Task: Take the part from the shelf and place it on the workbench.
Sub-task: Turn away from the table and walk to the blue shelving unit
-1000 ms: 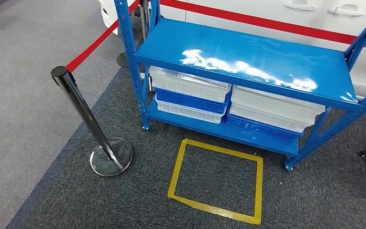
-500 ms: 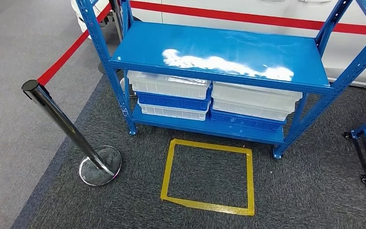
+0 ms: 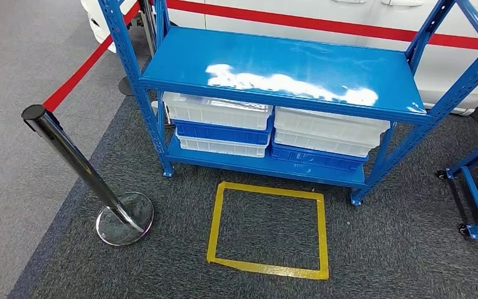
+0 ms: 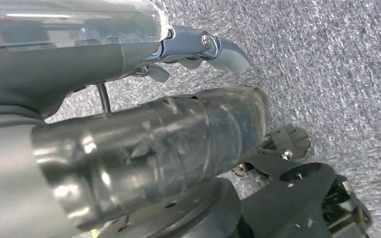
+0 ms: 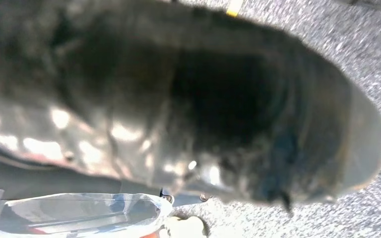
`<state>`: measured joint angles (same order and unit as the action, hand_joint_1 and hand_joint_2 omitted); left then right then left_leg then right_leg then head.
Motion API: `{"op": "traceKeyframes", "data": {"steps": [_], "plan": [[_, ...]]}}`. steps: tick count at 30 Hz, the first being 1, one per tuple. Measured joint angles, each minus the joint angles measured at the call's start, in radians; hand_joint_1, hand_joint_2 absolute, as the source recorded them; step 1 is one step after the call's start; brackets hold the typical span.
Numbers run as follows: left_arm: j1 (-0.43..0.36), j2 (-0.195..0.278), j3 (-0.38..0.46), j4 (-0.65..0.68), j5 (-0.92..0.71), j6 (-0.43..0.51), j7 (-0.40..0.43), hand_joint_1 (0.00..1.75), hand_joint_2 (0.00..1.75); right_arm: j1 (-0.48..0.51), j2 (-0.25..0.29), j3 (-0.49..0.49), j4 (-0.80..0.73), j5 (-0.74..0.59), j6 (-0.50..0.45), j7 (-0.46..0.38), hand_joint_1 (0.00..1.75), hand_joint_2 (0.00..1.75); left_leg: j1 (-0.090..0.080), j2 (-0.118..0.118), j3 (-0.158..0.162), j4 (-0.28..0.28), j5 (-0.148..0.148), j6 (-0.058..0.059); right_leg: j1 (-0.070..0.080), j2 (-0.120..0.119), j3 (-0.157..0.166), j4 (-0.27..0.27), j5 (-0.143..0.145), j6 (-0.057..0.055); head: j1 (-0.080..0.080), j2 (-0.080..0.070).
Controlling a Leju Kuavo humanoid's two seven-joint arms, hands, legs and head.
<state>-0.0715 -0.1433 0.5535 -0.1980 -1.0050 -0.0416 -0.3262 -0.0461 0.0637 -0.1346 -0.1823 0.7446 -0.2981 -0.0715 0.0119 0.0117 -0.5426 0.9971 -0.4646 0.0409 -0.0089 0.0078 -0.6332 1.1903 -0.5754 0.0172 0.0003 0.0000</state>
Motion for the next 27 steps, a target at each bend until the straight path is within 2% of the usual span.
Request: {"op": "traceKeyframes", "data": {"steps": [1, 2, 3, 4, 6, 7, 8, 9, 11, 12, 13, 14, 16, 17, 18, 19, 21, 22, 23, 24, 27], "plan": [[0.0, 0.0, 0.0, 0.0, 0.0, 0.0, 0.0, 0.0, 0.0, 0.001, 0.0, 0.0, 0.0, 0.0, 0.001, 0.002, 0.0, 0.0, -0.001, 0.002, 0.0, 0.0, -0.001, 0.001, -0.001, -0.001, -0.033, 0.066, -0.026, 0.003, 0.0, 0.0], [0.001, 0.0, 0.0, 0.0, 0.0, 0.0, 0.0, 0.0, 0.0, 0.001, 0.0, -0.001, 0.0, -0.001, 0.001, 0.005, 0.0, 0.0, -0.002, 0.005, 0.0, 0.0, -0.001, 0.002, -0.003, -0.002, -0.056, 0.11, -0.036, 0.004, 0.0, 0.0], [0.001, 0.0, 0.0, 0.0, -0.001, 0.0, 0.0, 0.0, 0.0, 0.002, 0.0, -0.001, 0.0, -0.001, 0.002, 0.008, 0.0, 0.0, -0.002, 0.008, 0.001, 0.001, -0.003, 0.002, -0.004, -0.003, -0.061, 0.115, -0.024, 0.004, 0.0, 0.0], [0.001, 0.0, 0.0, 0.0, -0.001, 0.0, 0.0, 0.0, 0.0, 0.003, 0.0, -0.002, 0.001, -0.001, 0.002, 0.01, 0.0, 0.0, -0.002, 0.011, 0.004, 0.001, -0.004, 0.001, -0.004, -0.006, -0.045, 0.079, 0.007, 0.003, 0.0, 0.0], [0.001, -0.001, 0.0, 0.0, -0.002, -0.001, 0.0, 0.0, 0.0, 0.002, 0.0, -0.004, 0.001, -0.002, 0.002, 0.013, 0.0, 0.0, -0.003, 0.017, 0.012, 0.001, -0.01, -0.004, 0.0, -0.028, 0.023, -0.064, 0.079, -0.007, 0.0, 0.0], [0.001, -0.001, 0.0, 0.0, -0.003, -0.001, 0.0, 0.0, 0.0, 0.001, 0.0, -0.006, 0.001, -0.002, 0.002, 0.013, 0.0, 0.0, -0.004, 0.02, 0.015, 0.001, -0.012, -0.008, 0.005, -0.04, 0.05, -0.124, 0.101, -0.014, 0.0, 0.0], [0.0, -0.001, 0.0, 0.0, -0.003, -0.001, 0.0, 0.0, 0.0, 0.0, 0.0, -0.007, 0.0, -0.002, 0.002, 0.013, 0.0, 0.0, -0.006, 0.025, 0.017, 0.002, -0.015, -0.014, 0.01, -0.047, 0.065, -0.159, 0.11, -0.021, 0.0, 0.0], [0.0, -0.002, 0.0, 0.0, -0.004, -0.001, 0.0, 0.0, 0.0, -0.001, 0.0, -0.008, 0.0, -0.002, 0.002, 0.013, 0.0, 0.0, -0.007, 0.031, 0.018, 0.002, -0.017, -0.019, 0.014, -0.049, 0.068, -0.171, 0.109, -0.026, 0.0, 0.0], [-0.002, -0.002, 0.0, 0.0, -0.004, -0.001, 0.0, 0.0, 0.0, -0.001, 0.0, -0.009, 0.0, -0.002, 0.001, 0.013, 0.0, 0.0, -0.007, 0.04, 0.021, 0.002, -0.022, -0.03, 0.012, -0.033, 0.067, -0.174, 0.113, -0.035, -0.001, 0.0], [-0.002, -0.002, 0.0, 0.0, -0.004, -0.001, 0.0, 0.0, 0.0, -0.002, 0.0, -0.01, 0.0, -0.002, 0.001, 0.012, 0.0, 0.0, -0.006, 0.036, 0.02, 0.009, -0.03, -0.036, 0.008, -0.027, 0.069, -0.178, 0.115, -0.04, 0.0, 0.0], [-0.002, -0.001, 0.0, 0.0, -0.004, 0.0, 0.0, 0.0, 0.0, -0.002, 0.001, -0.01, 0.0, -0.001, 0.001, 0.012, 0.0, 0.0, -0.006, 0.026, 0.01, 0.036, -0.049, -0.041, 0.005, -0.023, 0.071, -0.182, 0.118, -0.046, -0.001, 0.0], [-0.002, -0.001, 0.0, 0.0, -0.004, 0.0, 0.0, 0.0, 0.0, -0.002, 0.001, -0.01, 0.0, -0.001, 0.001, 0.01, 0.0, 0.0, -0.004, 0.013, -0.013, 0.086, -0.079, -0.045, 0.002, -0.021, 0.072, -0.185, 0.12, -0.052, -0.001, 0.0], [-0.001, -0.001, 0.0, 0.0, -0.004, 0.0, 0.0, 0.0, 0.0, -0.001, 0.002, -0.01, 0.0, 0.001, 0.001, 0.006, 0.0, 0.0, -0.002, -0.002, -0.079, 0.224, -0.145, -0.05, 0.004, -0.014, 0.071, -0.185, 0.12, -0.058, -0.001, 0.0], [0.001, -0.001, 0.0, 0.0, -0.004, 0.0, 0.0, 0.0, 0.0, -0.001, 0.002, -0.01, 0.0, 0.002, 0.002, 0.003, 0.0, 0.0, -0.002, -0.003, -0.106, 0.277, -0.16, -0.051, 0.005, -0.011, 0.071, -0.185, 0.12, -0.058, -0.001, 0.0], [0.002, -0.001, 0.0, 0.0, -0.004, 0.0, 0.0, 0.0, 0.0, -0.001, 0.002, -0.01, 0.0, 0.003, 0.002, 0.001, 0.0, 0.0, -0.001, -0.003, -0.118, 0.297, -0.156, -0.052, 0.005, -0.007, 0.071, -0.184, 0.119, -0.058, -0.001, 0.0], [0.003, -0.001, 0.0, 0.0, -0.004, 0.0, 0.0, 0.0, 0.0, -0.001, 0.003, -0.01, 0.0, 0.003, 0.003, -0.002, 0.0, 0.0, -0.001, -0.003, -0.11, 0.274, -0.131, -0.051, 0.006, -0.003, 0.072, -0.182, 0.118, -0.058, -0.001, 0.0], [0.003, 0.0, 0.0, 0.0, -0.004, 0.0, 0.0, 0.0, 0.0, -0.001, 0.003, -0.01, 0.0, 0.003, 0.003, -0.003, 0.0, 0.0, -0.002, -0.005, -0.052, 0.141, -0.057, -0.045, 0.006, 0.004, 0.074, -0.178, 0.115, -0.054, -0.001, 0.0], [0.002, 0.001, 0.0, 0.0, -0.004, 0.0, 0.0, 0.0, 0.0, -0.001, 0.004, -0.01, 0.0, 0.003, 0.003, -0.004, 0.0, 0.0, -0.003, -0.006, -0.023, 0.074, -0.03, -0.04, 0.007, 0.006, 0.073, -0.174, 0.112, -0.05, -0.001, 0.0], [0.001, 0.001, 0.001, 0.0, -0.004, 0.0, 0.0, 0.0, 0.0, -0.001, 0.004, -0.01, 0.0, 0.003, 0.004, -0.004, 0.0, 0.0, -0.005, -0.008, -0.006, 0.031, -0.017, -0.036, 0.009, 0.008, 0.072, -0.171, 0.11, -0.045, -0.001, 0.0], [0.0, 0.002, 0.001, 0.0, -0.004, 0.0, 0.0, 0.0, 0.0, -0.001, 0.005, -0.01, 0.0, 0.003, 0.004, -0.003, 0.0, 0.0, -0.007, -0.009, 0.001, 0.011, -0.016, -0.032, 0.01, 0.008, 0.071, -0.169, 0.109, -0.039, -0.001, 0.0], [0.0, 0.002, 0.001, 0.0, -0.004, 0.0, 0.0, 0.0, 0.0, -0.001, 0.006, -0.01, 0.0, 0.003, 0.005, -0.002, 0.0, 0.0, -0.004, -0.006, 0.005, 0.0, -0.007, -0.016, 0.008, 0.007, 0.07, -0.163, 0.102, -0.023, -0.001, 0.0]]}}
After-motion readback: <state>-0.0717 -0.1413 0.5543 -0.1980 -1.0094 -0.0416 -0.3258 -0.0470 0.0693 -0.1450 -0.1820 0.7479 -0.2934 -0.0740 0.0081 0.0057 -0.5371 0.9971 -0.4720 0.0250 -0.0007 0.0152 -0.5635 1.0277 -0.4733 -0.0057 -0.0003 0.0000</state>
